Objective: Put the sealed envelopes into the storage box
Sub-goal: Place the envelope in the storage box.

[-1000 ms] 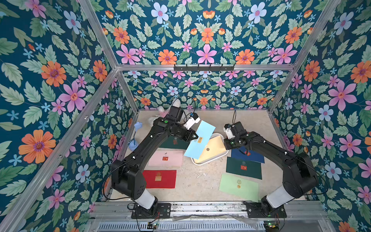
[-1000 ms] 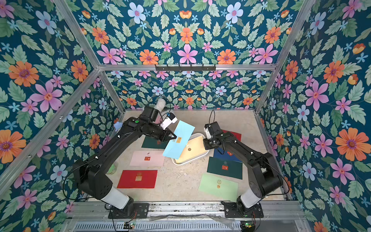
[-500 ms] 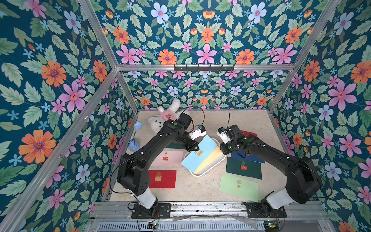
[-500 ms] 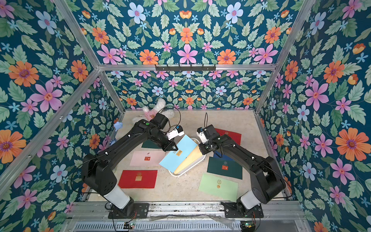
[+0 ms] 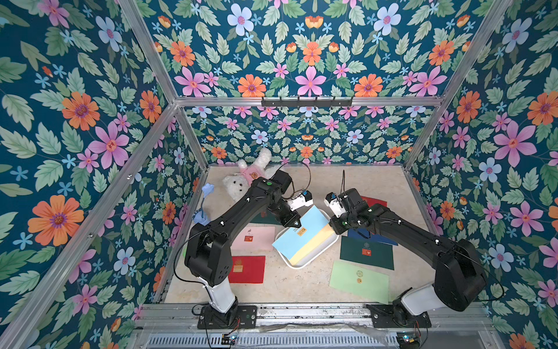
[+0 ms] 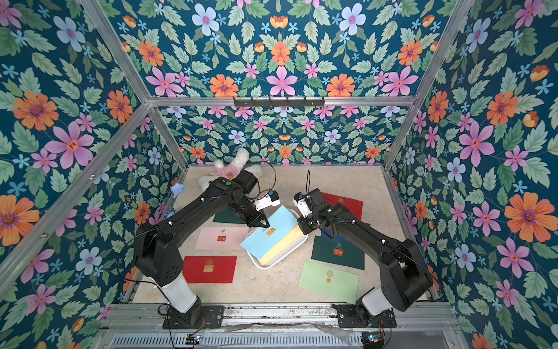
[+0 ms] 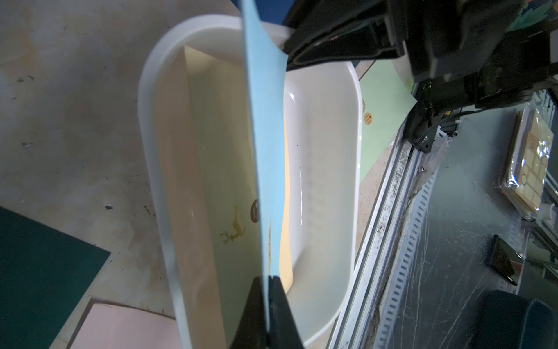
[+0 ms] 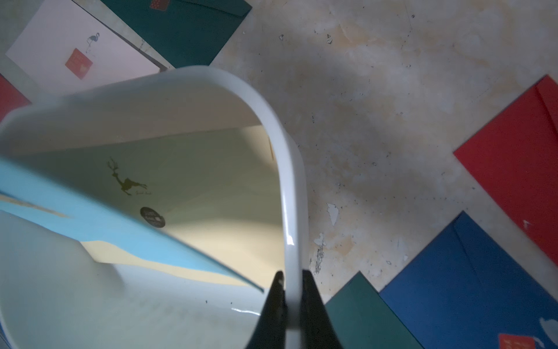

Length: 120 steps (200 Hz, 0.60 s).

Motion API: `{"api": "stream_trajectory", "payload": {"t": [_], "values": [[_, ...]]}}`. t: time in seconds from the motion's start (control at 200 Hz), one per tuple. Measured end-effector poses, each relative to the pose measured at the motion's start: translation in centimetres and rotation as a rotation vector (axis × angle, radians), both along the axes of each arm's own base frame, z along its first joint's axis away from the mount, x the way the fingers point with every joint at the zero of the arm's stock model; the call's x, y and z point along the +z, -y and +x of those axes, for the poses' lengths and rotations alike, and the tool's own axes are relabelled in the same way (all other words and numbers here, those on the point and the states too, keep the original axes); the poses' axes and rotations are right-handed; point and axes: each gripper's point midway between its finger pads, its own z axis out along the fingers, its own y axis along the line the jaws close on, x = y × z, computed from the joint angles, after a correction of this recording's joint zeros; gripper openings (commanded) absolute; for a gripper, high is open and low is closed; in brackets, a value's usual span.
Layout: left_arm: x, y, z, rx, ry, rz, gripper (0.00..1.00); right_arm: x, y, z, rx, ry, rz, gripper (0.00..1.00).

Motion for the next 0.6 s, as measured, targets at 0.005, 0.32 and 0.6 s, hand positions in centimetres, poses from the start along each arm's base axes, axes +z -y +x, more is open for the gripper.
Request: {"api": "stream_trajectory", "payload": {"t": [0.005, 0.32, 0.6], "values": [[0.0, 0.0, 0.0, 0.000, -0.001, 0.001, 0.00, 0.0, 0.0, 0.0, 0.001, 0.000, -0.001, 0.00], [-1.6, 0.8, -0.6, -0.031, -0.027, 0.032, 0.00, -0.1, 0.3, -0.5, 0.005, -0.019, -0.019, 0.00], [-1.1, 0.2, 0.3, -0.010, 0.019, 0.061, 0.00, -0.1, 0.5, -0.7, 0.001, -0.010, -0.027, 0.00]]}}
